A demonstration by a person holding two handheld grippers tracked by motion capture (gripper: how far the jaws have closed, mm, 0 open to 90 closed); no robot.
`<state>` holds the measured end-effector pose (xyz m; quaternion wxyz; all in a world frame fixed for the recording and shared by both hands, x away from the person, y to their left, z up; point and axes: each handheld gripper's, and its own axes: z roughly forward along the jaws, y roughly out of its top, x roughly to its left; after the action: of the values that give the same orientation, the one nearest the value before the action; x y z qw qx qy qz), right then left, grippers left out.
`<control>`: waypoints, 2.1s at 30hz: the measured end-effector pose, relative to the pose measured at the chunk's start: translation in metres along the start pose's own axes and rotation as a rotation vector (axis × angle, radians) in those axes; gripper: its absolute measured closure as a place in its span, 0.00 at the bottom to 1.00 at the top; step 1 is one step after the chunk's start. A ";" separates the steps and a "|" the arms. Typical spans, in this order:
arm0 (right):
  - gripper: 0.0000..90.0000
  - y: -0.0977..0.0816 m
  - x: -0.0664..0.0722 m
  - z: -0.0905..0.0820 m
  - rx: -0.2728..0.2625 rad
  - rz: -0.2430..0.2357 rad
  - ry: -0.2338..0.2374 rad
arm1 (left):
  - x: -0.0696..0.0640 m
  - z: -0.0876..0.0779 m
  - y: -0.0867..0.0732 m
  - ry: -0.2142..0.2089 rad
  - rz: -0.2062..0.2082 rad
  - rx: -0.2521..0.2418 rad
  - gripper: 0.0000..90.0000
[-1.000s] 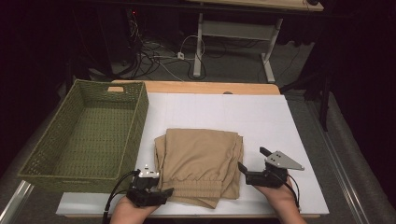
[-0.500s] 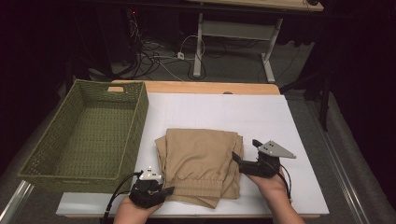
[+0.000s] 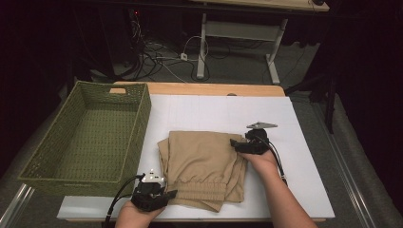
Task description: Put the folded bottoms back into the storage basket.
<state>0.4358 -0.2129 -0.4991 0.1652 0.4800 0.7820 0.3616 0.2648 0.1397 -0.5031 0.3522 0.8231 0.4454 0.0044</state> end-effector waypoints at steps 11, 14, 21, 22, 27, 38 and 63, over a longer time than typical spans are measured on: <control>0.57 -0.014 0.006 0.002 -0.017 -0.040 0.008 | -0.007 0.001 0.000 0.030 0.041 0.011 0.65; 0.70 -0.016 0.011 0.001 -0.020 -0.096 0.019 | -0.008 0.002 0.000 0.033 0.042 0.014 0.65; 0.82 -0.016 0.011 0.001 -0.026 -0.113 0.049 | -0.013 0.003 -0.002 0.061 0.075 0.006 0.62; 0.86 -0.016 0.011 0.001 -0.027 -0.115 0.057 | -0.013 0.003 -0.003 0.062 0.077 0.004 0.63; 0.91 -0.016 0.012 0.001 -0.027 -0.130 0.066 | -0.011 0.002 -0.001 0.053 0.081 0.014 0.70; 0.93 -0.017 0.014 0.000 -0.033 -0.154 0.066 | -0.011 0.001 0.000 0.041 0.086 0.017 0.84; 0.94 -0.014 0.014 -0.039 -0.115 -0.184 0.083 | -0.024 -0.024 0.065 0.078 0.132 0.284 0.83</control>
<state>0.3967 -0.2208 -0.4821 0.1927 0.3805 0.8069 0.4087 0.2898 0.1125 -0.4399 0.2137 0.8914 0.3997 -0.0034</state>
